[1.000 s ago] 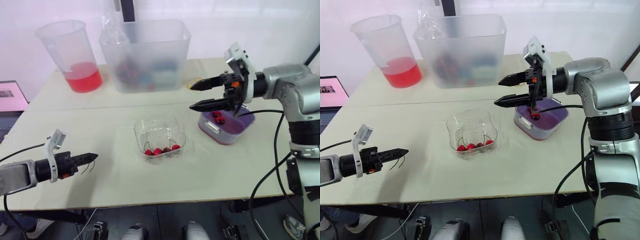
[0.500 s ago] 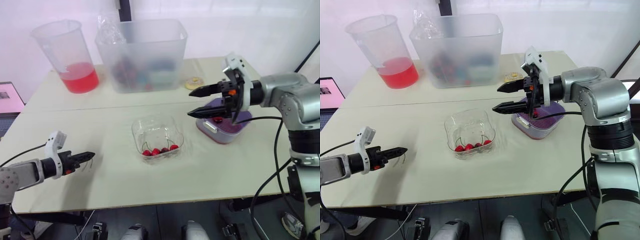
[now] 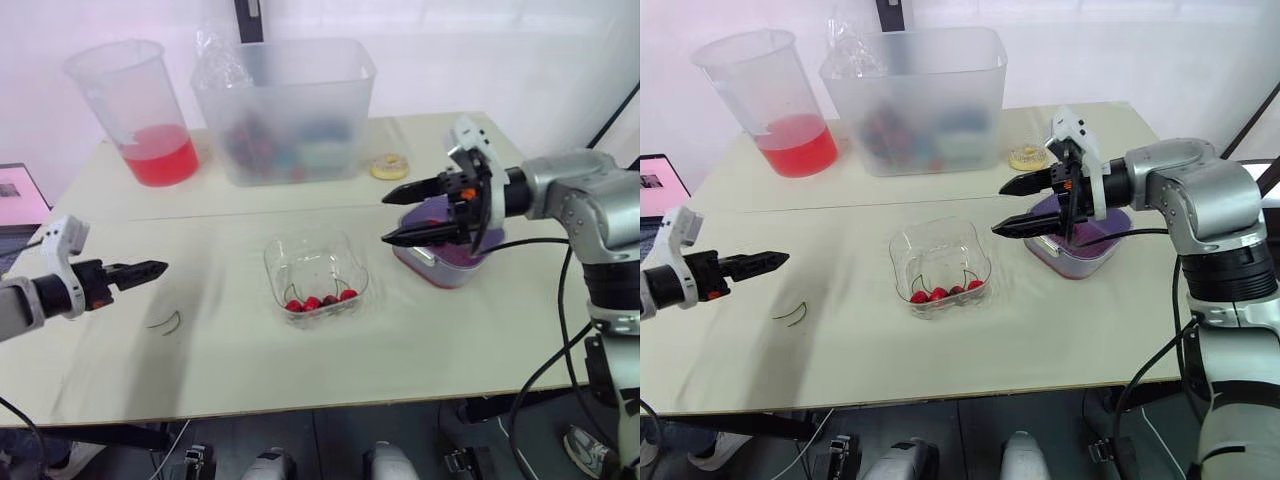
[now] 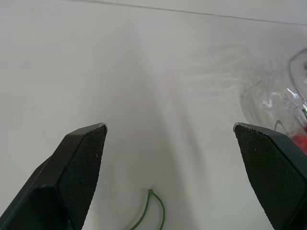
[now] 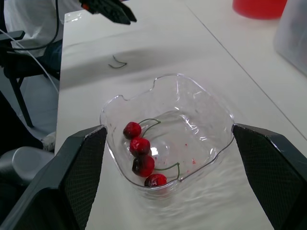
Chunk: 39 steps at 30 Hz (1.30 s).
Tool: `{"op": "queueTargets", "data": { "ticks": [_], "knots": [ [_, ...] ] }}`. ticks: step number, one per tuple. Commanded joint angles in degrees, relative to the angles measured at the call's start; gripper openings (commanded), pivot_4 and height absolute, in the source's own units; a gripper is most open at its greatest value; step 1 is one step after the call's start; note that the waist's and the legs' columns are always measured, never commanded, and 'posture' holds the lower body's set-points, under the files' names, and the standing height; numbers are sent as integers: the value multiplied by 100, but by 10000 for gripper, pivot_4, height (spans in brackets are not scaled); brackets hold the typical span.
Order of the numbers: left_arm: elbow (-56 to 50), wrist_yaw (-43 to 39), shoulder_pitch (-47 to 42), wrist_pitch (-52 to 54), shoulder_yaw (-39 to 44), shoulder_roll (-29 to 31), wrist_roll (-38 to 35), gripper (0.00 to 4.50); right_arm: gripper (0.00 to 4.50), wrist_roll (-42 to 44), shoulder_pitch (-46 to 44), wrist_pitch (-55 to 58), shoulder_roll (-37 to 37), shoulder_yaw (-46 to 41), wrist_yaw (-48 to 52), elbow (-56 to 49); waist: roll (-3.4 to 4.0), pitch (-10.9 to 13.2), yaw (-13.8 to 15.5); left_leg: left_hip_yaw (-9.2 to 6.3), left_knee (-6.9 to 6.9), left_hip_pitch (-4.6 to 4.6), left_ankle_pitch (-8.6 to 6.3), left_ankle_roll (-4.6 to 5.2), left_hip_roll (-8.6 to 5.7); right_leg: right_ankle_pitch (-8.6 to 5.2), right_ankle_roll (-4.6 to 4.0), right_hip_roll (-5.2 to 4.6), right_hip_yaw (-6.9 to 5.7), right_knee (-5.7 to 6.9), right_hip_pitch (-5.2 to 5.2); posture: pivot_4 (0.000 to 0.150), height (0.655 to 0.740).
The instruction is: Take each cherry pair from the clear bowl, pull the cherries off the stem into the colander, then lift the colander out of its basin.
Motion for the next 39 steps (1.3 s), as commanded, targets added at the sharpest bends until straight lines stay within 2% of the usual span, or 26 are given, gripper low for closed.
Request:
{"op": "queueTargets", "data": {
  "ticks": [1,4,8,10,12,17,22,29,39],
  "knots": [
    [-876,-955,532,-2038,-376,452,1204,44333,45000,-175,15,-209,-149,196,131,-167,0,0,-7,0,0,0,0,0,0,0,0,0,0,-1,0,1500,7400],
    [-1465,-1594,867,-3161,-256,188,1390,44333,45000,-390,77,-438,-114,516,184,-281,3,0,4,9,-6,1,0,0,1,0,0,-3,-1,-11,2,1500,7400],
    [-2031,-1868,1006,-3226,-128,63,1180,44333,45000,-593,-278,-796,219,917,394,-170,3,1,-12,7,-1,-5,0,0,4,0,0,0,-4,-11,1,1500,7400],
    [-2448,-1891,1107,-2721,-13,-34,523,44333,45000,-949,-552,-1292,644,1220,309,82,3,1,-26,10,-4,-5,-1,0,5,0,0,0,-1,-9,-4,1500,7400],
    [-2730,-1866,1208,-2461,54,-107,192,44333,45000,-1242,-727,-1810,970,1406,281,325,3,1,-45,8,-5,-4,-1,1,6,0,0,2,-1,-7,-6,1500,7400],
    [-3094,-1640,1546,-2577,27,-323,362,44333,45000,-2124,-1526,-2732,1731,2312,836,1692,3,1,-51,3,-1,-3,0,0,4,0,0,2,-3,-7,0,1500,7400],
    [-3214,-1539,1701,-2581,24,-410,376,44333,45000,-2726,-2024,-3483,2514,2669,985,3098,3,1,-102,-5,-1,-4,0,0,5,0,0,4,-7,-6,-1,1500,7400],
    [-3470,-1436,2163,-2643,366,-541,397,44333,45000,-3240,-1863,-3512,3147,2981,1169,3516,4,1,-157,-12,-5,-3,1,-2,7,0,-1,7,-9,-6,-3,1500,7400],
    [-3579,-1311,2353,-2694,428,-599,440,44333,45000,-3878,-1540,-3430,3488,3118,918,3721,4,1,-146,-12,-4,-3,1,-2,4,0,-1,5,-9,-7,0,1500,7400]
  ]
}}
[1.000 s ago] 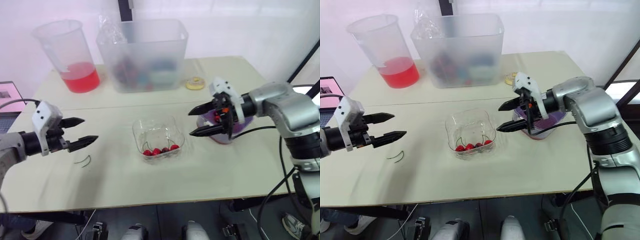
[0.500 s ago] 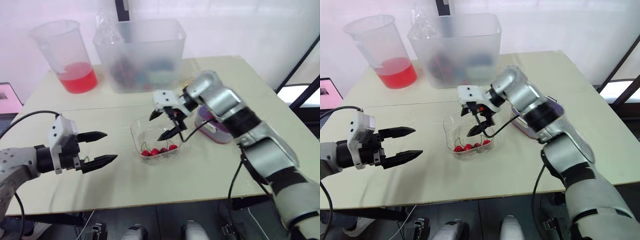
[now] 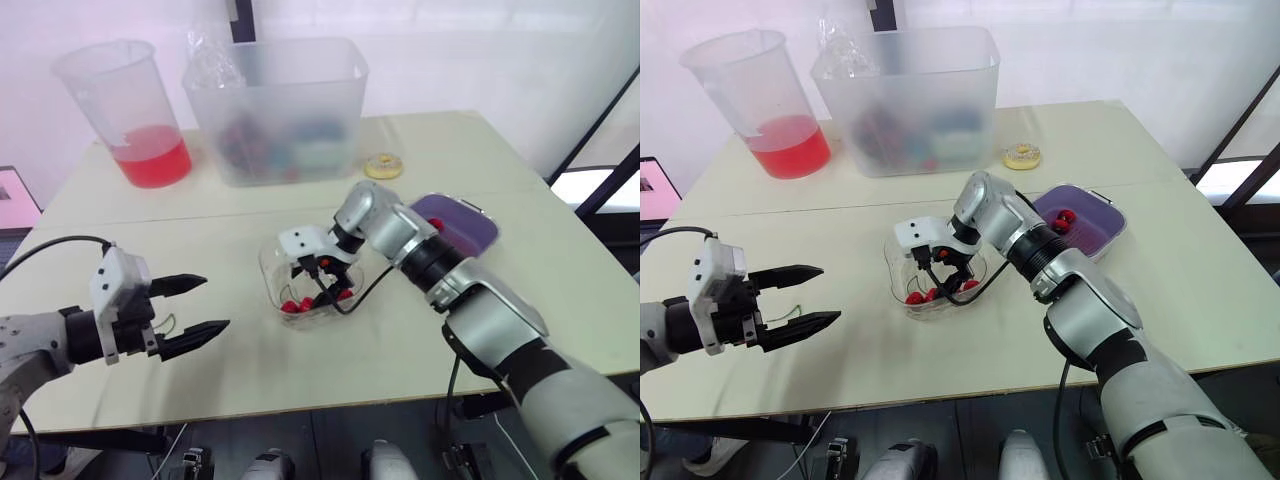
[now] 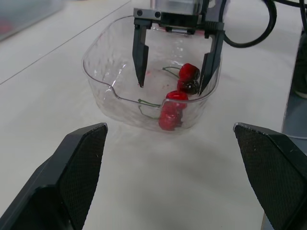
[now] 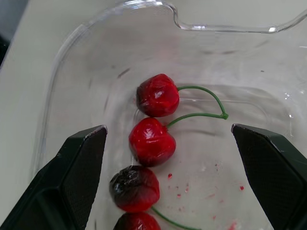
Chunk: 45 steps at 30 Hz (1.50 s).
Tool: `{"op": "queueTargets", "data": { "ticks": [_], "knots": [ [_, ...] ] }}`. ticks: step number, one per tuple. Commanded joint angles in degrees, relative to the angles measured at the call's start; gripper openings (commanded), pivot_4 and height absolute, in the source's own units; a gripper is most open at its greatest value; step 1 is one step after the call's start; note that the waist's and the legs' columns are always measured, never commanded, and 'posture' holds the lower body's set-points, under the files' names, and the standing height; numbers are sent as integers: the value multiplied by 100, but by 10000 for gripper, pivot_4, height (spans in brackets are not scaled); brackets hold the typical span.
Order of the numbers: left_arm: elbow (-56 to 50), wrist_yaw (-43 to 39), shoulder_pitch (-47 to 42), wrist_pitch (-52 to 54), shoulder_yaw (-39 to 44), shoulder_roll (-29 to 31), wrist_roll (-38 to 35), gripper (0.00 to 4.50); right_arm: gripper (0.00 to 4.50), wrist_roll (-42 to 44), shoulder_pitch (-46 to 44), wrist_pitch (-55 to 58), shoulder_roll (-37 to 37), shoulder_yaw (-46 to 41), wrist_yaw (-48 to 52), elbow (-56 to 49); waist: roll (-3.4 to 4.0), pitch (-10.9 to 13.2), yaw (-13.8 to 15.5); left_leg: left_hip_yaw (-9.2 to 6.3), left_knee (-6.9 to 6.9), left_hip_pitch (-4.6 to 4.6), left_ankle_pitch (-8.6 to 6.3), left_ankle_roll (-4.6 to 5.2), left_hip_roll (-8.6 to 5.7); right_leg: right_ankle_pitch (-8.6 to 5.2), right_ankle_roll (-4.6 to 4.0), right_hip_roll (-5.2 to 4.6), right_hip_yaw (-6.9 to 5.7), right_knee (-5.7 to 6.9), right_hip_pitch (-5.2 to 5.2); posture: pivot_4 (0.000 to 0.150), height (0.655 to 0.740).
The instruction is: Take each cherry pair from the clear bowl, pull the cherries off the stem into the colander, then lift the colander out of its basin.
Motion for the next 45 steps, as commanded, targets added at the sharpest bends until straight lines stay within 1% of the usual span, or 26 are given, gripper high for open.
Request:
{"op": "queueTargets", "data": {
  "ticks": [1,7,10,15,20,26,30,37,40,44,45],
  "knots": [
    [-191,53,12,-121,215,-36,-17,44333,45000,-196,28,59,95,18,-43,-59,0,0,-2,0,0,0,0,0,0,0,0,0,0,0,0,1500,7400],
    [-237,116,49,-48,276,-52,-75,44333,45000,-482,118,-10,177,21,-175,40,0,0,-6,0,-1,0,0,0,1,0,0,1,0,0,-1,1500,7400],
    [-251,147,42,-26,277,-52,-91,45000,35992,-556,107,-32,239,-27,-259,149,0,0,-7,0,-1,0,0,0,1,0,0,1,0,0,-1,1500,7400],
    [-252,182,25,-18,224,-38,-83,45000,12201,-647,47,-172,332,-95,-399,381,0,0,-8,0,-1,1,0,0,1,0,0,1,0,0,-1,1500,7400],
    [-237,177,26,-18,209,-23,-75,45000,12201,-658,9,-249,374,-168,-443,485,0,0,-8,0,-1,2,0,0,1,0,0,1,0,0,1,1500,7400],
    [-133,175,-70,-19,152,-19,-74,45000,12201,-580,-101,-198,333,-348,-371,366,0,0,-6,0,-1,2,0,0,1,0,0,1,0,0,1,1500,7400],
    [-10,156,-180,-21,74,6,-25,45000,12201,-368,-292,29,197,-625,-144,109,2,1,-7,0,-1,2,0,0,0,0,0,0,1,0,0,1500,7400],
    [165,248,-465,33,-144,-19,18,45000,12201,55,-338,519,-128,-1092,222,-198,2,1,7,0,-1,2,0,0,-1,0,0,-1,0,0,2,1500,7400],
    [442,712,-974,361,-149,-190,-321,45000,12201,504,-295,645,-361,-1554,334,-505,3,2,18,-3,0,1,0,0,-2,0,0,-1,0,0,3,1500,7400],
    [789,1320,-1769,949,-9,-396,-1051,45000,12201,683,-114,-86,-685,-1960,-49,-783,0,0,4,-3,3,0,0,0,-3,0,0,-2,-1,1,2,1500,7400],
    [894,1515,-1998,1092,39,-460,-1288,45000,12201,752,-82,-126,-751,-2084,-165,-895,0,0,1,-2,4,0,0,0,-2,0,0,-2,-1,2,2,1500,7400]
  ]
}}
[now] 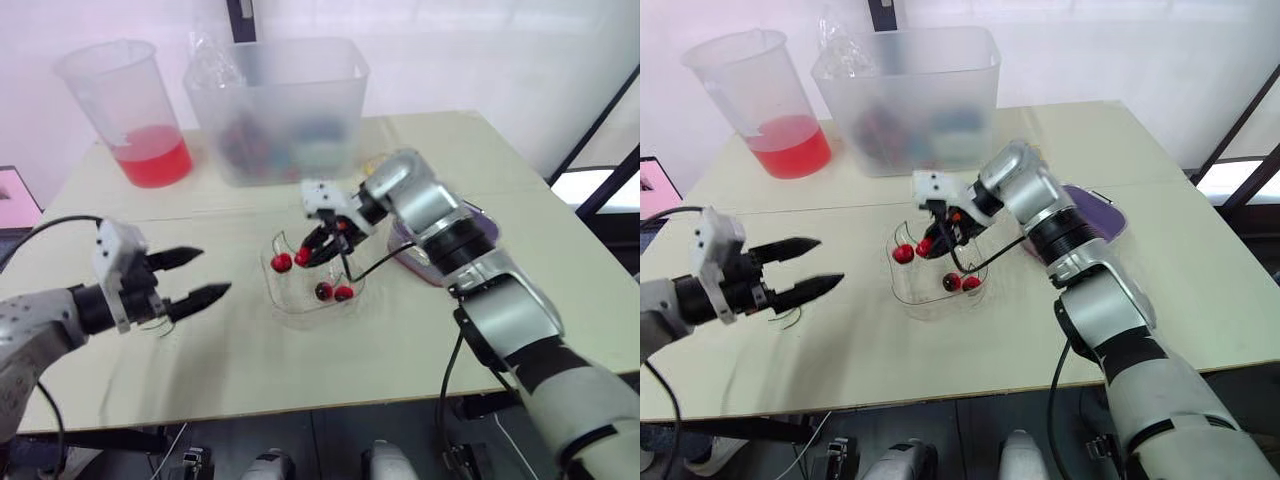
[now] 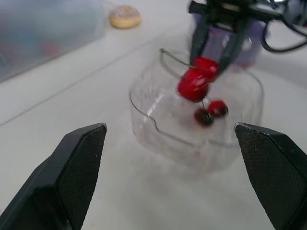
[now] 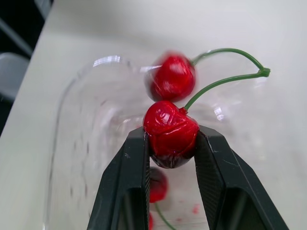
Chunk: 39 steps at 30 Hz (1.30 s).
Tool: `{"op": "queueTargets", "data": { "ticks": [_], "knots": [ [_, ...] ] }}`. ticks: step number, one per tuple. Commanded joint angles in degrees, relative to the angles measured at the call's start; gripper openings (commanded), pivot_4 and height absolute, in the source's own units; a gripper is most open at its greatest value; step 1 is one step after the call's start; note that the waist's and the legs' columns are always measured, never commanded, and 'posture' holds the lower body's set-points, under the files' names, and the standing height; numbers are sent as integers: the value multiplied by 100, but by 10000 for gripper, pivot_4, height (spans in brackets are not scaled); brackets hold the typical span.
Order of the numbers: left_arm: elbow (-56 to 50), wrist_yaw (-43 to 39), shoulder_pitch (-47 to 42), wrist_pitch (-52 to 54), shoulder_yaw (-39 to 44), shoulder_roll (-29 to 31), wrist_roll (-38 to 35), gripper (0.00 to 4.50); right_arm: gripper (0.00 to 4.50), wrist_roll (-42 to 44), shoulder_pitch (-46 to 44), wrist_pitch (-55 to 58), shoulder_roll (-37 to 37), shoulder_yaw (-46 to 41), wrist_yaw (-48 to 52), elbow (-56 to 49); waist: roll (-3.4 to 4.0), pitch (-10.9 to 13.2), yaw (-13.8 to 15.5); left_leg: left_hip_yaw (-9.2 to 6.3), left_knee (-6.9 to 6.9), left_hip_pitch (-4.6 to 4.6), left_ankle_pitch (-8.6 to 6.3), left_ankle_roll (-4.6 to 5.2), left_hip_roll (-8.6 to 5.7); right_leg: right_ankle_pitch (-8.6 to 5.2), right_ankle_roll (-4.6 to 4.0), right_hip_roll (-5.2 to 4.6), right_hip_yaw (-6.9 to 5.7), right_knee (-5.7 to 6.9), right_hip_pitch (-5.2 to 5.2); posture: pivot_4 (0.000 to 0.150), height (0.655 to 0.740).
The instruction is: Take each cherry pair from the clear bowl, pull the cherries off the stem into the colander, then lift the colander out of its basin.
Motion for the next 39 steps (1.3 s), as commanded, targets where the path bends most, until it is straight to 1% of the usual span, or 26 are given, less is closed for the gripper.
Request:
{"op": "queueTargets", "data": {
  "ticks": [1,4,6,9,12,17,24,27,30,36,37,38,39],
  "knots": [
    [247,657,-645,421,315,-126,-828,45000,12201,293,41,-377,-183,-526,-396,-488,0,0,-1,1,0,0,0,0,0,0,0,0,0,1,0,1500,7400],
    [792,1635,-1491,835,406,-416,-1696,45000,12201,265,197,-730,-416,-747,-873,-1133,-1,0,7,2,4,-1,0,0,-1,0,0,-1,0,4,-1,1500,7400],
    [1049,2030,-1928,980,430,-553,-2265,45000,12201,131,335,-1035,-459,-821,-1367,-1501,-3,-1,-11,1,9,-1,0,0,-1,0,1,-1,-1,9,-3,1500,7400],
    [1193,2322,-2390,1123,254,-601,-2597,45000,12201,-40,567,-1398,-445,-835,-2011,-1891,-5,-3,-30,7,10,1,0,0,0,0,1,-1,0,12,-5,1500,7400],
    [1261,2344,-2680,1250,-72,-582,-2529,45000,12201,-90,817,-1390,-445,-759,-2305,-2287,-5,-3,-16,6,11,1,0,0,-1,0,1,0,0,19,-5,1500,7400],
    [1406,2268,-3154,1275,-550,-727,-2402,45000,12201,-129,1071,-1449,-523,-623,-2467,-2710,-6,-3,-4,5,12,0,0,0,-5,0,1,0,0,19,-3,1500,7400],
    [1305,2103,-3386,1539,-1096,-716,-2229,45000,12201,-168,1360,-2168,-686,-442,-2426,-3079,-7,-4,-12,6,12,1,0,0,-4,0,1,1,1,20,-4,1500,7400],
    [1330,2043,-3445,1598,-1188,-724,-2187,45000,12201,-174,1427,-2373,-761,-371,-2403,-3166,-7,-4,-12,6,13,1,0,0,-4,0,1,1,1,19,-4,1500,7400],
    [1414,1782,-3508,1615,-1290,-658,-2011,45000,12201,-160,1440,-2519,-801,-328,-2367,-3210,-7,-4,-11,6,12,1,0,0,-4,0,1,1,1,19,-4,1500,7400],
    [1430,1531,-3601,1733,-1392,-622,-1840,45000,12201,-43,1479,-2536,-818,-306,-2291,-3285,-7,-4,-8,6,12,1,0,0,-5,0,1,1,0,18,-3,1500,7400],
    [1433,1529,-3610,1743,-1412,-622,-1782,39780,11709,-36,1478,-2544,-823,-302,-2282,-3289,-7,-4,-6,6,12,1,0,0,-5,0,1,1,0,18,-2,1500,7400],
    [1430,1494,-3622,1768,-1445,-613,-1730,36791,11709,-36,1476,-2557,-832,-294,-2266,-3290,-7,-4,-4,6,12,1,0,0,-5,0,1,1,0,18,-2,1500,7400],
    [1417,1466,-3635,1799,-1468,-613,-1707,32064,11709,-41,1471,-2571,-842,-288,-2252,-3291,-7,-4,-2,5,13,1,0,0,-5,0,1,1,0,19,-1,1500,7400]
  ]
}}
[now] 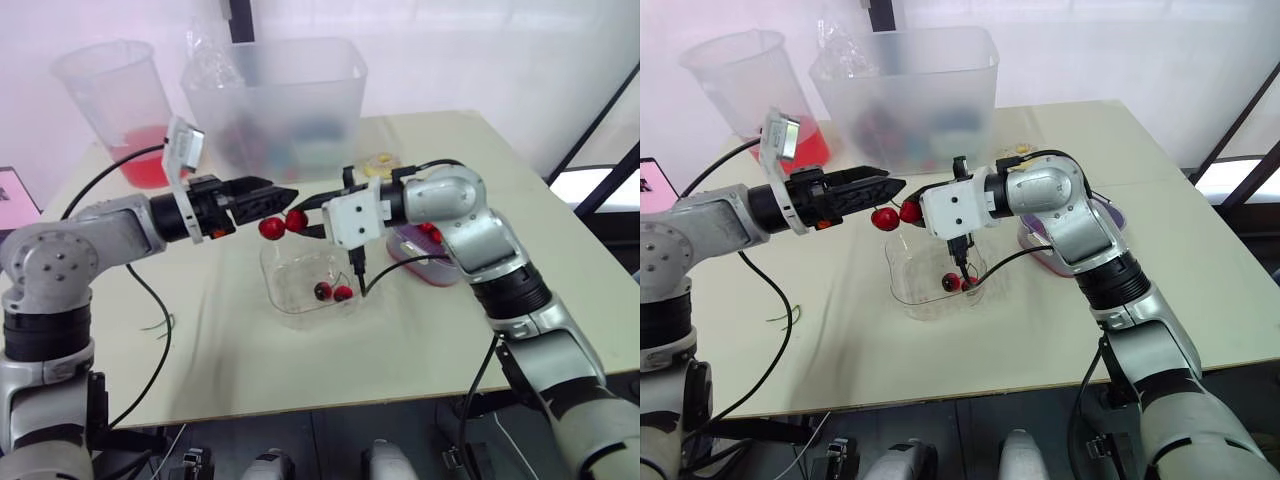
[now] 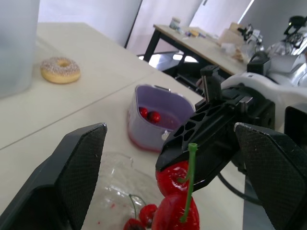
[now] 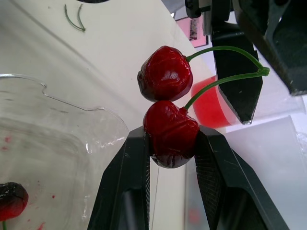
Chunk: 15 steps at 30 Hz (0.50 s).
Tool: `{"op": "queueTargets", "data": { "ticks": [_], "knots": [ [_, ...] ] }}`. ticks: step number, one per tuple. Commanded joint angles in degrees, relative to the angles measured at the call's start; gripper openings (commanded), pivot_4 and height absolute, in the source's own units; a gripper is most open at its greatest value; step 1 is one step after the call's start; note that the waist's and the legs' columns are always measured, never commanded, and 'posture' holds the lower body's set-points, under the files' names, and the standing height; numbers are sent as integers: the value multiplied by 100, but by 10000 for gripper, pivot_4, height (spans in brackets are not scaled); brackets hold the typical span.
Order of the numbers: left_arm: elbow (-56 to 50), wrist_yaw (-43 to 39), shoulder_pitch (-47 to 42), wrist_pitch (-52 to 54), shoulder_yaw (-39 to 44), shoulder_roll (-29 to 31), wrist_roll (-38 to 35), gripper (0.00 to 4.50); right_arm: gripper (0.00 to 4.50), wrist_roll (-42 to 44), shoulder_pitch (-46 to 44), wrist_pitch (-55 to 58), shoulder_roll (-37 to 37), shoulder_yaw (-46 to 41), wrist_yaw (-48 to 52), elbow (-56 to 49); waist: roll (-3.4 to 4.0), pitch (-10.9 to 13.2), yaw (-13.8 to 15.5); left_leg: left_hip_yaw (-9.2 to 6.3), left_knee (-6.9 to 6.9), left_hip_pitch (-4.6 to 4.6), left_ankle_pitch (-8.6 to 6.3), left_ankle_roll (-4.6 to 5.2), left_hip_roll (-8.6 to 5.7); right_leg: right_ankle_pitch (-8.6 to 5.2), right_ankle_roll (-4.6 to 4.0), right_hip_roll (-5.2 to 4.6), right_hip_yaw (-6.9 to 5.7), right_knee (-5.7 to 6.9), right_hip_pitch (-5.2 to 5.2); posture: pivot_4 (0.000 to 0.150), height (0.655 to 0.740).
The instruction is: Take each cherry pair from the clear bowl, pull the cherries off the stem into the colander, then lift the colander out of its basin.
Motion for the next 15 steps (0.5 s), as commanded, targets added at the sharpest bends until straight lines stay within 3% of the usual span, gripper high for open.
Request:
{"op": "queueTargets", "data": {
  "ticks": [1,3,15],
  "knots": [
    [-134,-121,-191,78,5,82,91,26881,11709,110,-63,-81,-67,-79,42,-212,0,0,2,0,0,0,0,0,0,0,0,0,0,0,0,1500,7400],
    [-166,-123,-233,120,-24,44,109,17055,11709,96,-70,-104,-81,-63,62,-194,0,0,-1,-1,0,0,0,0,0,0,0,0,0,0,0,1500,7400],
    [-186,-290,-175,147,-30,26,395,17055,11709,92,-30,-78,-95,-16,100,-198,0,0,-2,0,0,0,0,0,0,0,0,0,0,0,0,1500,7400]
  ]
}}
